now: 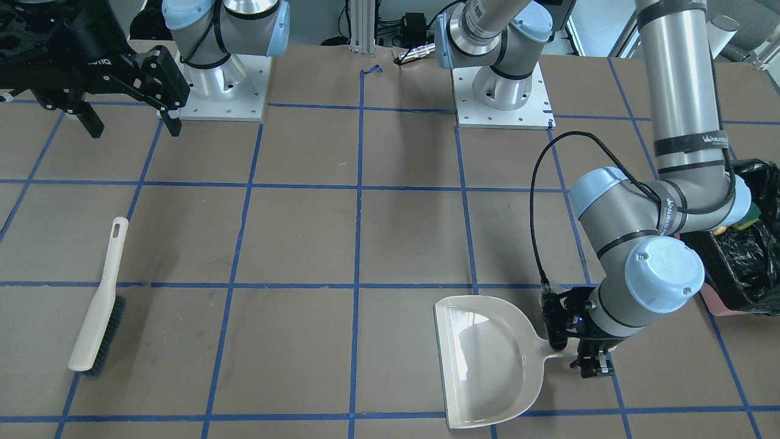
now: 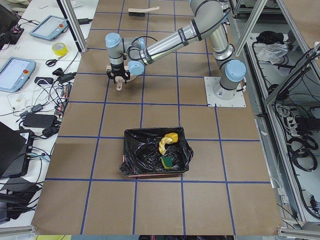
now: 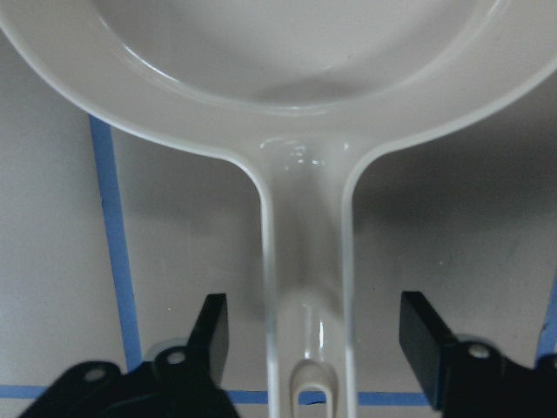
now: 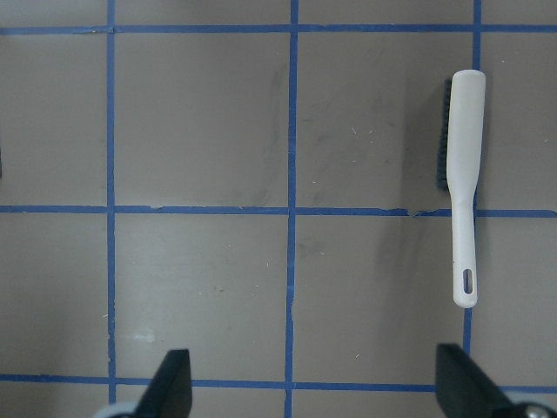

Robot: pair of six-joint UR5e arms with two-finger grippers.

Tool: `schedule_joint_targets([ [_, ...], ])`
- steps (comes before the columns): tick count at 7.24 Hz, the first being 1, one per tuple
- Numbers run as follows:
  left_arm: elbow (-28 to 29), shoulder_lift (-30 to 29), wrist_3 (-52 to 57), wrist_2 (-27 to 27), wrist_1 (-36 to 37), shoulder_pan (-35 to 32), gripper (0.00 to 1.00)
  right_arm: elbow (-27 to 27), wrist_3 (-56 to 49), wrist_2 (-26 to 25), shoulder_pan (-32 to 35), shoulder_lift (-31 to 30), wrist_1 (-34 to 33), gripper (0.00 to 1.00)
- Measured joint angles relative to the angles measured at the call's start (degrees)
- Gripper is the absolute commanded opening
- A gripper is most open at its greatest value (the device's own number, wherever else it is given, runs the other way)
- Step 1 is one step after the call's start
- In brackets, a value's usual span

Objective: Sweep and dump trash into bin
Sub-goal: 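Open the left gripper and lift it off the dustpan handle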

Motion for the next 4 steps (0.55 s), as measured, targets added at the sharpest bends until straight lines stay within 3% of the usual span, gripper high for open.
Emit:
schedule_joint_targets([
  [4,18.63,4.85,-7.98,-1.67,-27.07,-2.43,0.73,0.00,0.02,0.00,0.04,0.00,0.03,1.00],
])
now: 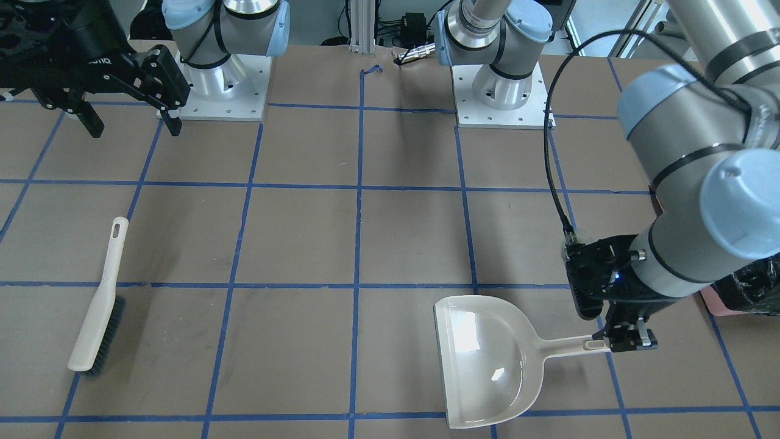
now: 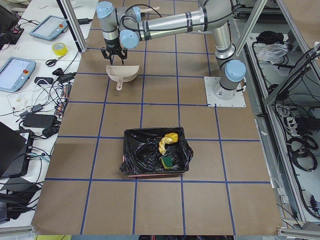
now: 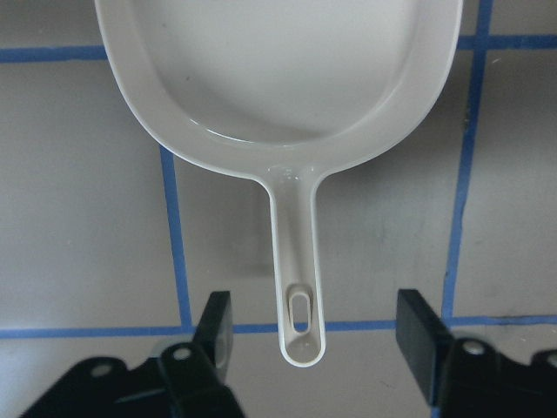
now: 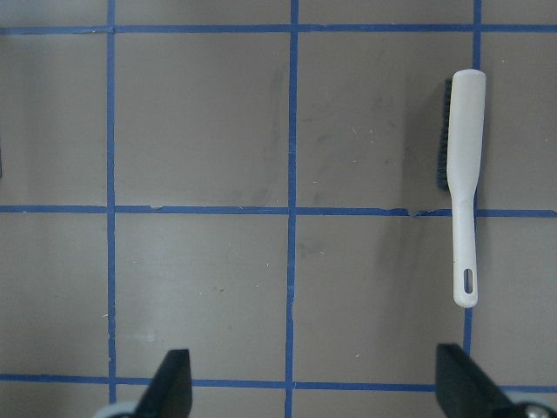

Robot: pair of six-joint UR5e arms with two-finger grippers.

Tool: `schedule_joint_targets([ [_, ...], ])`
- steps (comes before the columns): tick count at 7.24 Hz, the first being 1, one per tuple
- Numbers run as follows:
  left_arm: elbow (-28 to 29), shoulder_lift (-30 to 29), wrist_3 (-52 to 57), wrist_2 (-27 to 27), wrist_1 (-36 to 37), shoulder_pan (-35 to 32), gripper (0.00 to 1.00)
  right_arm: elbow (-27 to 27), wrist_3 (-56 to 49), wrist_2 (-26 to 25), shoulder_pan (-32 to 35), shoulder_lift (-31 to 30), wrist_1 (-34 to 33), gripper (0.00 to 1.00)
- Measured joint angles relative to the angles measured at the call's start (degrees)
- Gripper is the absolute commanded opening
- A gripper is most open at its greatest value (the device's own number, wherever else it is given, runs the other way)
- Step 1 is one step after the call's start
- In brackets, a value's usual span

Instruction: Sweep and dump trash into bin

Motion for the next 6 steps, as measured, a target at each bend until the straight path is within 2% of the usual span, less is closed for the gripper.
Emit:
schedule_joint_targets([
  [1,2.86,1.76,-4.52,-1.41,-4.82,-0.34,0.73,0.00,0.02,0.00,0.02,0.00,-0.01,1.00],
  [3,4.25,5.55,-14.62,-2.51,-11.52,-0.56,0.73,0.00,0.05,-0.02,-0.02,0.01,-0.08,1.00],
  [6,3.69,9.08,-35.32,-2.48,-14.77,-1.35,0.73,0.00,-0.01,-0.03,-0.06,0.01,-0.06,1.00],
])
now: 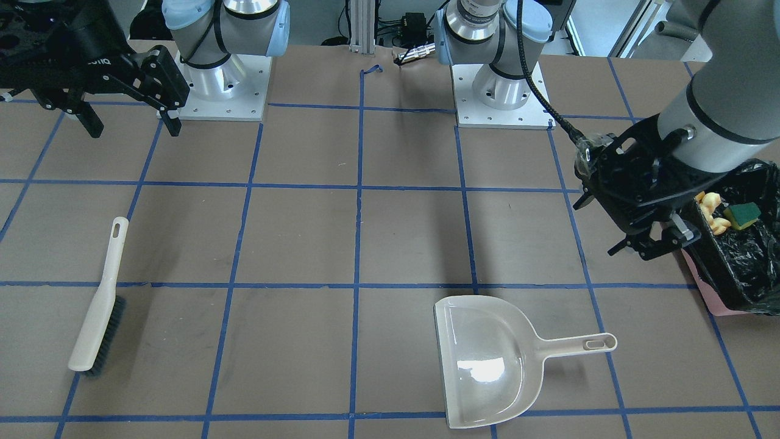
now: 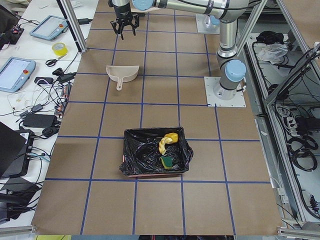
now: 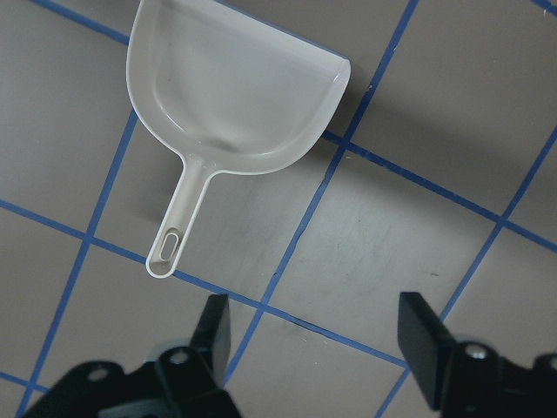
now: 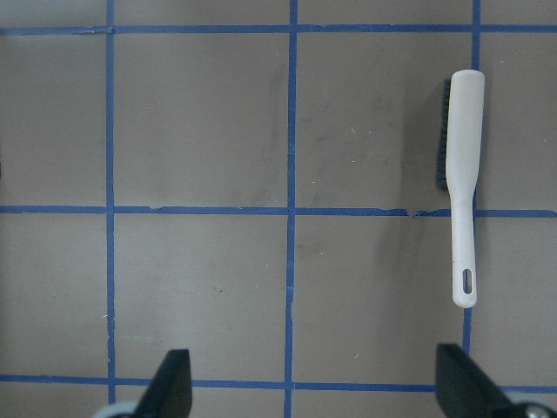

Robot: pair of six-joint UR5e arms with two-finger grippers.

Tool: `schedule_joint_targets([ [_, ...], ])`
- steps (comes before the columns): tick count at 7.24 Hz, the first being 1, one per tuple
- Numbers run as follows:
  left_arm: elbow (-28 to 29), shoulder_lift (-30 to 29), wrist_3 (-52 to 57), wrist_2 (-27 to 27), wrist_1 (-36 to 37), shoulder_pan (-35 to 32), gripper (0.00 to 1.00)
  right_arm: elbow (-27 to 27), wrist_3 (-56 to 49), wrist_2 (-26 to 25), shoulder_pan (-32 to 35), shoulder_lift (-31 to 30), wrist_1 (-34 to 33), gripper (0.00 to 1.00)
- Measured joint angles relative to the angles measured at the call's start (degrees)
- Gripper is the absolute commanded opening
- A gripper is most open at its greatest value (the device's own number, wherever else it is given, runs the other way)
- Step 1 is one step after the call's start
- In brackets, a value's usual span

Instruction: Sweep and dump trash into bin

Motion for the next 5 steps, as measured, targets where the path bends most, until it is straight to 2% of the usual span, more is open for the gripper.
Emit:
schedule_joint_targets([
  [3,-3.04,1.87,-23.43,-0.59,0.21,-0.55,0.71,0.00,0.06,-0.05,0.00,0.01,-0.08,1.00],
  [4,-4.94,2.79,-27.59,-0.77,0.24,-0.54,0.67,0.00,0.06,-0.06,0.00,0.02,-0.07,1.00],
  [5,-7.41,4.15,-29.58,-0.95,0.23,-0.43,0.68,0.00,0.06,-0.04,0.00,0.03,-0.08,1.00],
])
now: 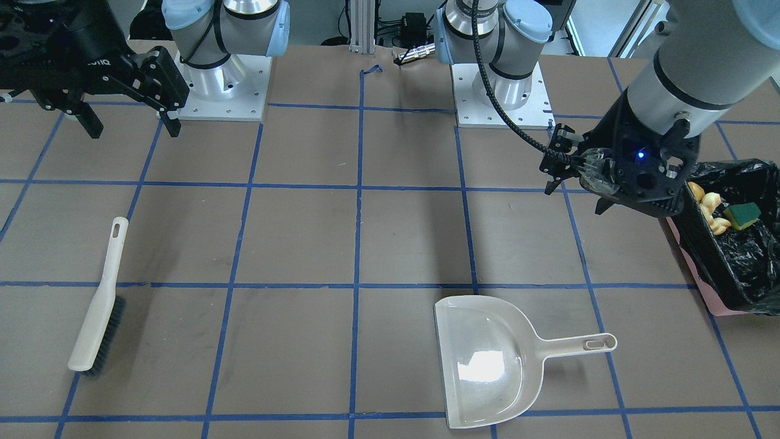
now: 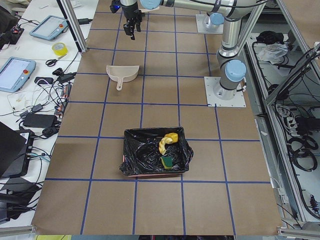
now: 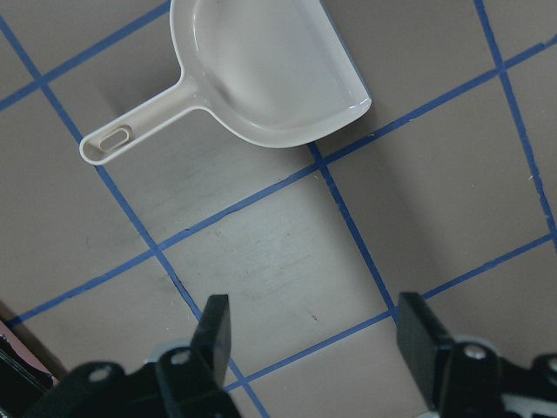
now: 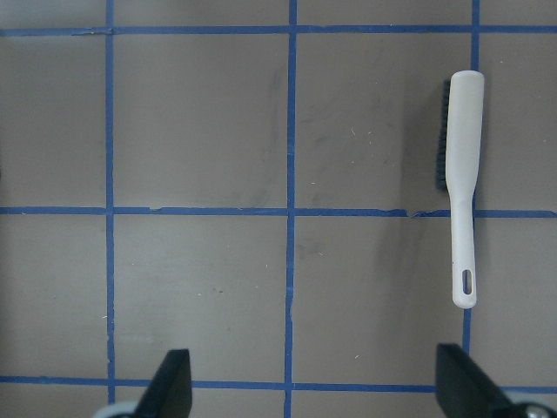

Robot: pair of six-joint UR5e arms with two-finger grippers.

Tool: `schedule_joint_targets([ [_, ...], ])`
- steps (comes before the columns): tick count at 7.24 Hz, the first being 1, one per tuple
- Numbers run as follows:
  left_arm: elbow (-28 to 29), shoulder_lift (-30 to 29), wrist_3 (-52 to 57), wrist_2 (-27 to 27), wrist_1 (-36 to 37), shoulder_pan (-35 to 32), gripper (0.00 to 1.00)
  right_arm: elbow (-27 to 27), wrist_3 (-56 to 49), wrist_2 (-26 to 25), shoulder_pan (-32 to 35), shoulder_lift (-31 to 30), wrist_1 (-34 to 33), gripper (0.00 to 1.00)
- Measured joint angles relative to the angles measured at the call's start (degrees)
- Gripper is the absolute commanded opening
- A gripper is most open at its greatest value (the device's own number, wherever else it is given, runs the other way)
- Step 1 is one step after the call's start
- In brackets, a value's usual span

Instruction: Sweep and dump trash into bin

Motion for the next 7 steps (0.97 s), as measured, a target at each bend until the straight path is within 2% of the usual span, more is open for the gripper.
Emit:
schedule_joint_targets([
  [1,-2.46,1.58,-0.78,-0.11,0.12,0.11,0.81,0.00,-0.02,0.04,0.00,0.00,-0.01,1.00],
  [2,-4.16,2.92,-1.73,-0.14,0.65,0.23,1.00,0.00,-0.04,0.04,0.00,0.02,-0.02,1.00],
  [5,-5.38,4.19,-6.79,0.30,6.01,0.54,1.00,0.00,0.00,0.06,0.00,0.05,-0.12,1.00],
  [7,-6.46,4.58,-10.28,0.30,7.01,0.47,1.00,0.00,0.05,0.07,0.00,0.05,-0.13,1.00],
])
